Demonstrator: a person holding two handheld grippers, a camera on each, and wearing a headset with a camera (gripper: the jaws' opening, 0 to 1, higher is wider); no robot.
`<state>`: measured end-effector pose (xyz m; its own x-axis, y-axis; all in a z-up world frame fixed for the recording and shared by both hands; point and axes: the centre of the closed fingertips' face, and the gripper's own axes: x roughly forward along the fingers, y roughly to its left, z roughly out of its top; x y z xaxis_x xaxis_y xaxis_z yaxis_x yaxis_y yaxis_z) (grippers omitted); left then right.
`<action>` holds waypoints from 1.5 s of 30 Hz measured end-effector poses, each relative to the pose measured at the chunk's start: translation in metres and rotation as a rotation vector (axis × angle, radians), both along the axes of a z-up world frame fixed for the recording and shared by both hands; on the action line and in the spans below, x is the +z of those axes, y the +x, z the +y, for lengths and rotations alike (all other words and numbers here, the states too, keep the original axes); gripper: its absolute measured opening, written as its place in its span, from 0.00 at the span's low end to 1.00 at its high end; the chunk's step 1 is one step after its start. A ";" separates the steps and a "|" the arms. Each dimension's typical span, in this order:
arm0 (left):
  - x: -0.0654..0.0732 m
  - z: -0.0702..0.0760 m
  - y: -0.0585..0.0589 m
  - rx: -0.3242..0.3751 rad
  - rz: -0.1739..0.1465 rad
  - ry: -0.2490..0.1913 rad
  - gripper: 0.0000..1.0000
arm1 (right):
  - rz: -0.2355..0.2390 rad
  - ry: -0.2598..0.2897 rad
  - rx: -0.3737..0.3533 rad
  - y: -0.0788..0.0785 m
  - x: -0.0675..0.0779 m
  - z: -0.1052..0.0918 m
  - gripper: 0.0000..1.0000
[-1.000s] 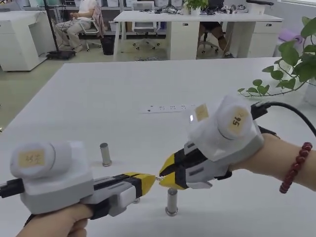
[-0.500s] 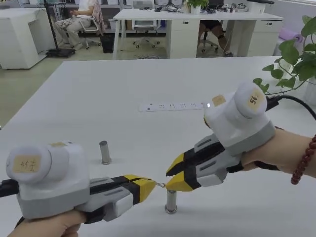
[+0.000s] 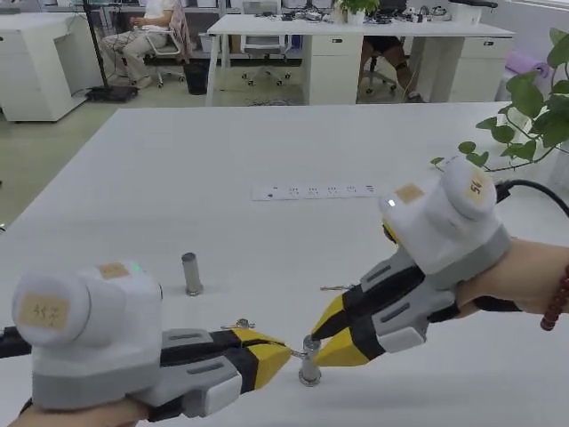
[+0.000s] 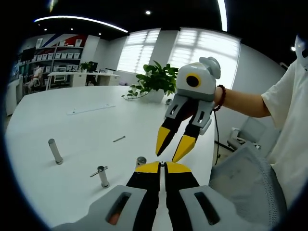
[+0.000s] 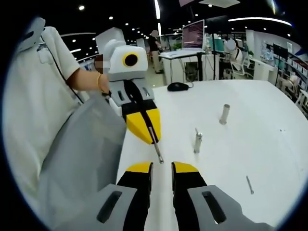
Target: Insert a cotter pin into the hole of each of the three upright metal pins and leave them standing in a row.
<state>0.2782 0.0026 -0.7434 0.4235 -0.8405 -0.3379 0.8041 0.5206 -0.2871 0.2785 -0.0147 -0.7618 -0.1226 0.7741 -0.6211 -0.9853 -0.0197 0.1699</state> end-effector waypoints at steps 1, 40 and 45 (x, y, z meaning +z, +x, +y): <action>0.000 -0.001 -0.001 -0.011 -0.003 0.001 0.00 | 0.004 0.002 0.007 -0.001 -0.001 0.000 0.17; 0.006 -0.014 -0.025 -0.143 -0.045 -0.013 0.01 | 0.070 0.058 0.163 -0.035 -0.001 0.000 0.05; 0.005 -0.013 -0.022 -0.123 -0.045 -0.011 0.01 | 0.034 0.046 0.157 -0.030 -0.001 0.002 0.05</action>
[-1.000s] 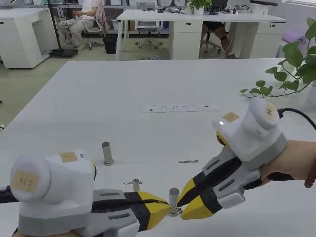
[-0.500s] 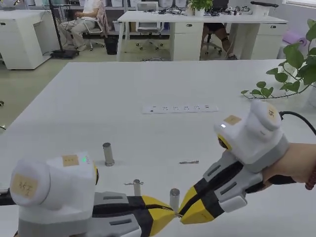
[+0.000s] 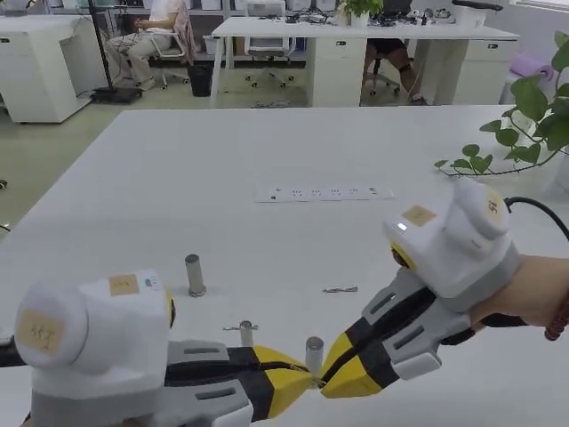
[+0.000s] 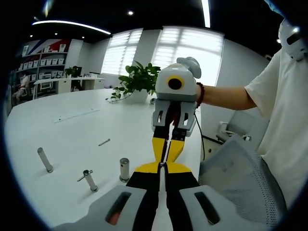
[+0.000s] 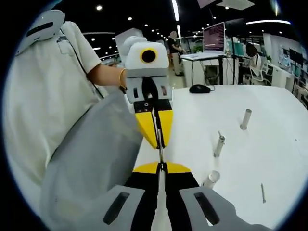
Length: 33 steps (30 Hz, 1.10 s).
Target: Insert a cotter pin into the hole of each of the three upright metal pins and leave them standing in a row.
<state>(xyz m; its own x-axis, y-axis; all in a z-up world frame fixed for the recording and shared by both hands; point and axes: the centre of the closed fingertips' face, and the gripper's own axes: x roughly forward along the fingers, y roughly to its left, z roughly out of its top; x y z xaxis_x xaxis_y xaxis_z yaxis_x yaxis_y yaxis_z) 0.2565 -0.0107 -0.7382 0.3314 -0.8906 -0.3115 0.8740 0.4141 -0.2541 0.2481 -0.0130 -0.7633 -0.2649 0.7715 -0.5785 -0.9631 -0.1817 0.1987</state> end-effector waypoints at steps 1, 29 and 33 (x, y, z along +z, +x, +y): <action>0.000 0.000 0.001 0.005 -0.002 0.001 0.01 | -0.011 -0.002 -0.003 0.001 0.000 0.000 0.05; -0.017 0.012 0.020 0.163 -0.050 0.052 0.32 | -0.248 -0.216 -0.095 0.038 -0.014 -0.025 0.04; -0.020 0.013 0.022 0.183 -0.046 0.062 0.34 | -0.265 -0.252 -0.111 0.044 -0.019 -0.031 0.04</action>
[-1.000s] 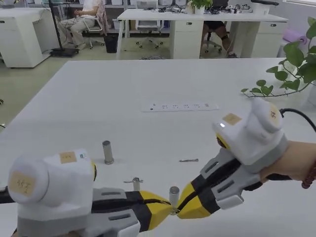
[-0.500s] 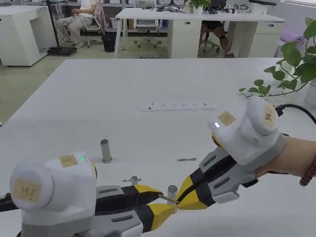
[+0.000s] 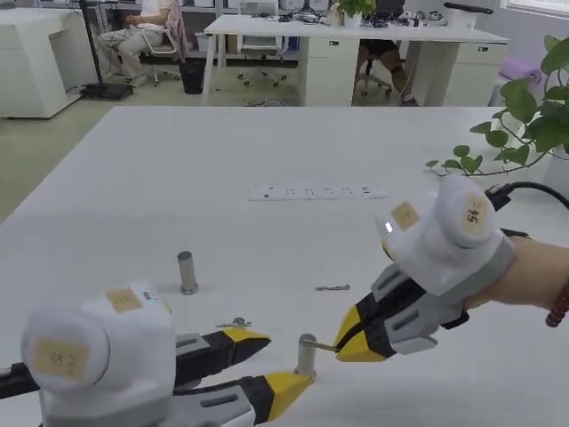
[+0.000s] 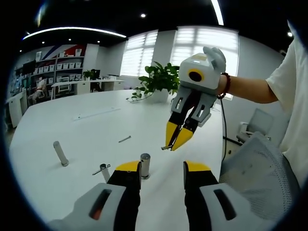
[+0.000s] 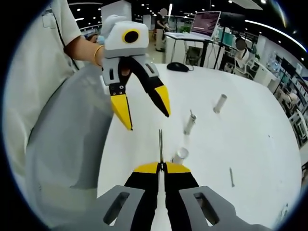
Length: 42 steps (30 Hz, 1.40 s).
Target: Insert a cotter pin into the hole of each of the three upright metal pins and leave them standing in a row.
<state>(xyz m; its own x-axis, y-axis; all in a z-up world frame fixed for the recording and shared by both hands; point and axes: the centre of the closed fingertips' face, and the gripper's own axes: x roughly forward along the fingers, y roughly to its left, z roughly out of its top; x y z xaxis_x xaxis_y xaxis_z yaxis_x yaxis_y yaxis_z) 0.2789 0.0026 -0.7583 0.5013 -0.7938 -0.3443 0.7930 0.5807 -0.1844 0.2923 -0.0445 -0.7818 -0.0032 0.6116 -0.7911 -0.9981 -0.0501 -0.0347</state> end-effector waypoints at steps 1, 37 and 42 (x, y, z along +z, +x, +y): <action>-0.001 0.000 0.001 0.003 0.001 0.004 0.34 | -0.009 -0.009 -0.005 0.002 -0.001 -0.001 0.04; -0.049 -0.013 0.037 0.093 0.025 0.146 0.31 | -0.108 -0.232 -0.002 0.033 -0.038 -0.029 0.04; -0.054 -0.017 0.040 0.089 0.026 0.160 0.31 | -0.109 -0.246 0.003 0.036 -0.040 -0.030 0.04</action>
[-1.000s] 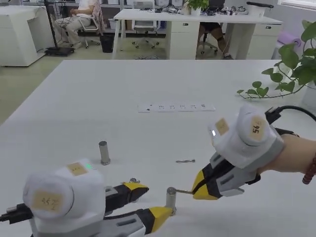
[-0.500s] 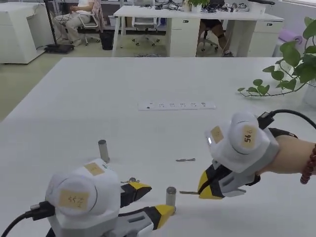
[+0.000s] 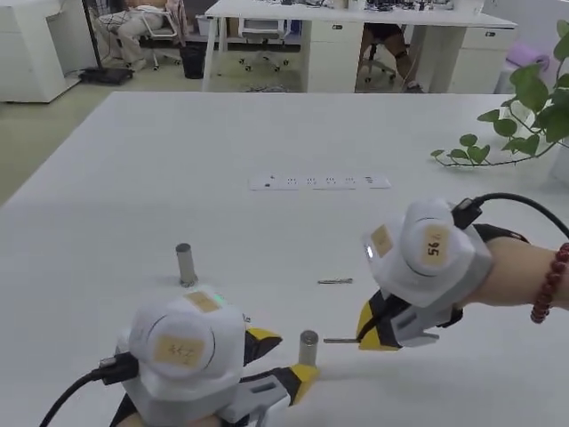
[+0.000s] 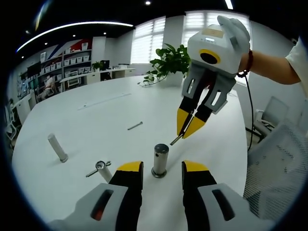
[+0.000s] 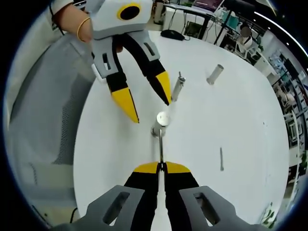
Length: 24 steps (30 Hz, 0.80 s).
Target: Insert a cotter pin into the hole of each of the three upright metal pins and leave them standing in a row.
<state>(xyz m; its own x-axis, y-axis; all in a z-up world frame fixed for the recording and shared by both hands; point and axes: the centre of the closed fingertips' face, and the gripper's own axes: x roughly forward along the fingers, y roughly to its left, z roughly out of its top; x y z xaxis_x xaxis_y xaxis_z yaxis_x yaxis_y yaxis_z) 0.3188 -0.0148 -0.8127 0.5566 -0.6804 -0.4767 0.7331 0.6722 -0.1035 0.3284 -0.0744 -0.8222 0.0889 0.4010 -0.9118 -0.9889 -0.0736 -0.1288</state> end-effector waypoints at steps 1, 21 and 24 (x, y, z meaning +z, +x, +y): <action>-0.001 -0.001 0.001 -0.001 0.000 0.003 0.31 | -0.001 -0.001 0.000 0.001 0.000 0.000 0.04; -0.013 -0.011 0.011 0.005 0.009 0.018 0.15 | -0.001 -0.022 0.017 0.006 -0.004 0.004 0.04; -0.014 -0.011 0.011 0.009 0.014 0.015 0.14 | -0.002 -0.028 0.023 0.006 -0.003 0.004 0.04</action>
